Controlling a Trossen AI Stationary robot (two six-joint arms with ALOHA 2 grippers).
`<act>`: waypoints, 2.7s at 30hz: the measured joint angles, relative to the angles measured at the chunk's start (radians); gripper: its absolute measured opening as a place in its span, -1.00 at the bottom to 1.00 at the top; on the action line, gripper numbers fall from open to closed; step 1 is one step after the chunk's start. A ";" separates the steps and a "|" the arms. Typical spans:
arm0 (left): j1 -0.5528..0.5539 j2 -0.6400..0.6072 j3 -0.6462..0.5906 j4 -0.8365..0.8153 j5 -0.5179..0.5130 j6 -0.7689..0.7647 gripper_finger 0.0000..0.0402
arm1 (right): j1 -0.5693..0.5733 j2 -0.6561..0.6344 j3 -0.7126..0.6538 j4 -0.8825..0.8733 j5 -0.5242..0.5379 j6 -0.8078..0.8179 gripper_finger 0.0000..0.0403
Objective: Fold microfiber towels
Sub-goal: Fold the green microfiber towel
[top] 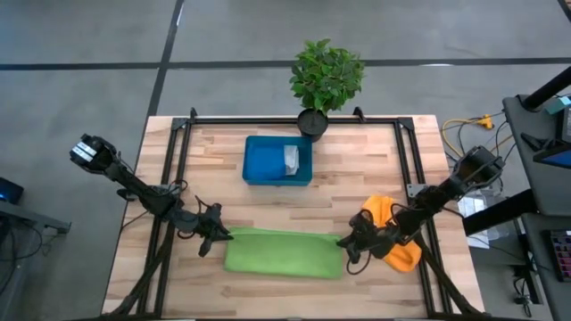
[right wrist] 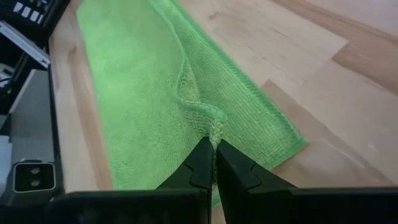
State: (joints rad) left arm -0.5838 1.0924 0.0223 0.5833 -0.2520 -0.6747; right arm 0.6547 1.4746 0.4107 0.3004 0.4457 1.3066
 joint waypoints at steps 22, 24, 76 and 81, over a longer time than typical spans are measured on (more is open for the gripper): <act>0.002 0.000 0.000 -0.074 -0.073 0.027 -0.93 | -0.002 -0.006 0.000 -0.125 -0.053 0.023 -0.57; 0.002 -0.001 0.000 -0.073 -0.102 0.027 -0.85 | -0.005 -0.019 0.000 -0.125 -0.053 0.023 -0.46; 0.026 0.476 0.507 -0.364 0.288 -0.084 -1.00 | -0.413 0.399 0.600 -0.805 -0.208 -0.899 -0.96; 0.026 0.556 0.593 -0.361 0.360 -0.158 -1.00 | -0.513 0.389 0.596 -0.810 -0.206 -1.015 -0.96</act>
State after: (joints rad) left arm -0.5575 1.6480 0.6155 0.2218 0.1084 -0.8331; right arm 0.1419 1.8641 1.0070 -0.5099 0.2401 0.2921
